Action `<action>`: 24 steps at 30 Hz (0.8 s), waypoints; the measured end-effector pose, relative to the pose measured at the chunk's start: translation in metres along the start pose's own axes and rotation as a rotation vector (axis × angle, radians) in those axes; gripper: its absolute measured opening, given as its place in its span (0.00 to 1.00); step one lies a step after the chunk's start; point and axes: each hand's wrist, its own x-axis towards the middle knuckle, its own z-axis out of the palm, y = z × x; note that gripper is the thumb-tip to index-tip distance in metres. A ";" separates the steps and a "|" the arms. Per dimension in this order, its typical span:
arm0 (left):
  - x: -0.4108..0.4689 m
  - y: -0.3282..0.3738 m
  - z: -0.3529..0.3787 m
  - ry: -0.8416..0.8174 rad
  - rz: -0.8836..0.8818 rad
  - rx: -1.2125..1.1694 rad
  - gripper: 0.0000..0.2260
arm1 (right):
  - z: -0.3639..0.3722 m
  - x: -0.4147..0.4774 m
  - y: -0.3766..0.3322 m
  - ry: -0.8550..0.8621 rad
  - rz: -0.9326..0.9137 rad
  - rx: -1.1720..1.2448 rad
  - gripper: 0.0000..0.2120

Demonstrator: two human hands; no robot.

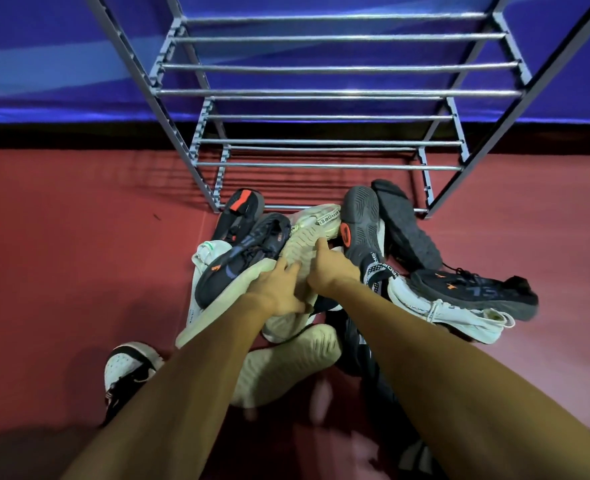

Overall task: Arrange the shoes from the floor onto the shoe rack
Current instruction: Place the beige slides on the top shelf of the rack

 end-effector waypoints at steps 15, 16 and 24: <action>-0.031 -0.009 -0.071 -0.133 -0.161 -0.669 0.28 | -0.049 -0.044 -0.026 -0.111 -0.291 0.307 0.34; -0.039 -0.006 -0.084 -0.135 -0.153 -0.706 0.27 | -0.058 -0.046 -0.033 -0.103 -0.316 0.311 0.34; -0.119 0.015 -0.210 -0.008 -0.075 -0.861 0.15 | -0.163 -0.084 -0.104 0.018 -0.484 0.393 0.28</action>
